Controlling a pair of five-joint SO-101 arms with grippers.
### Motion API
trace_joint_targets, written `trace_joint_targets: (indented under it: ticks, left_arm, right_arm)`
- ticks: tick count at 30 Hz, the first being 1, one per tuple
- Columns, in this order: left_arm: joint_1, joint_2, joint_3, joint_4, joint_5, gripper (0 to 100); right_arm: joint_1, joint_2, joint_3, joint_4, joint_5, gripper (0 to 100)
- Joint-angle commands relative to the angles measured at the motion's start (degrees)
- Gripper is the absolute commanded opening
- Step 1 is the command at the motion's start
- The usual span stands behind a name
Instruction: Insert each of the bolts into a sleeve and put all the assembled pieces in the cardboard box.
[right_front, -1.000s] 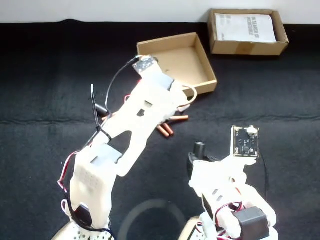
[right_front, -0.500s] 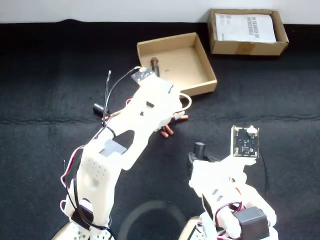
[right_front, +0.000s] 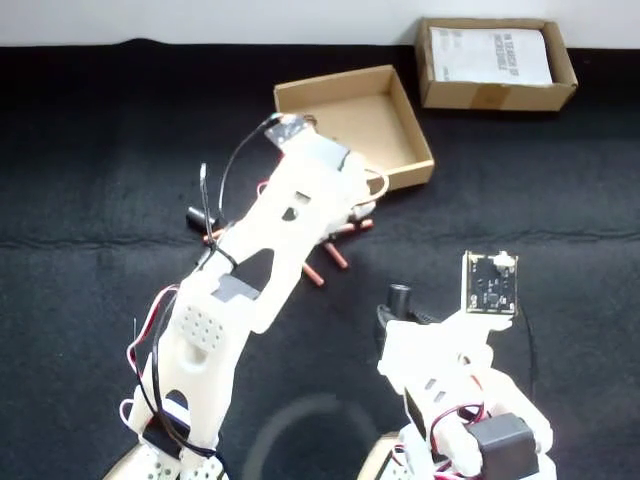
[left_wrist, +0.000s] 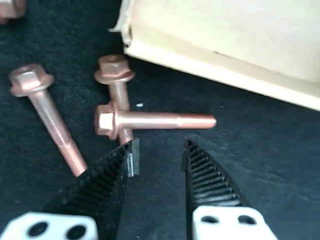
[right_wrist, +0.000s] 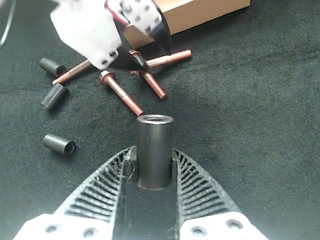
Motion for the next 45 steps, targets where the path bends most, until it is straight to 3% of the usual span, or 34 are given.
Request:
trace_joint_targets:
  ticks: [1, 11, 16, 32, 45]
  left_arm:
    - [0.31, -0.75, -6.11, 1.41, 0.26, 16]
    - [1.10, 1.54, -6.46, 0.53, 0.26, 16]
    - [4.44, 1.98, -6.46, 6.07, 0.26, 16]
    - [14.20, 2.07, -6.11, 12.92, -0.09, 16]
    - [13.23, 2.07, 9.71, 12.40, -2.46, 16]
  right_arm:
    - [-0.48, 0.04, 0.04, -0.75, 0.70, 0.6]
    - [-0.84, 0.13, 0.04, -0.75, 0.70, 0.6]
    - [-0.84, 0.13, 0.04, -0.75, 0.70, 0.6]
    - [-1.71, 0.13, 0.04, -0.75, 0.70, 0.6]
    - [-1.71, 3.65, -0.48, -0.92, 0.70, 0.6]
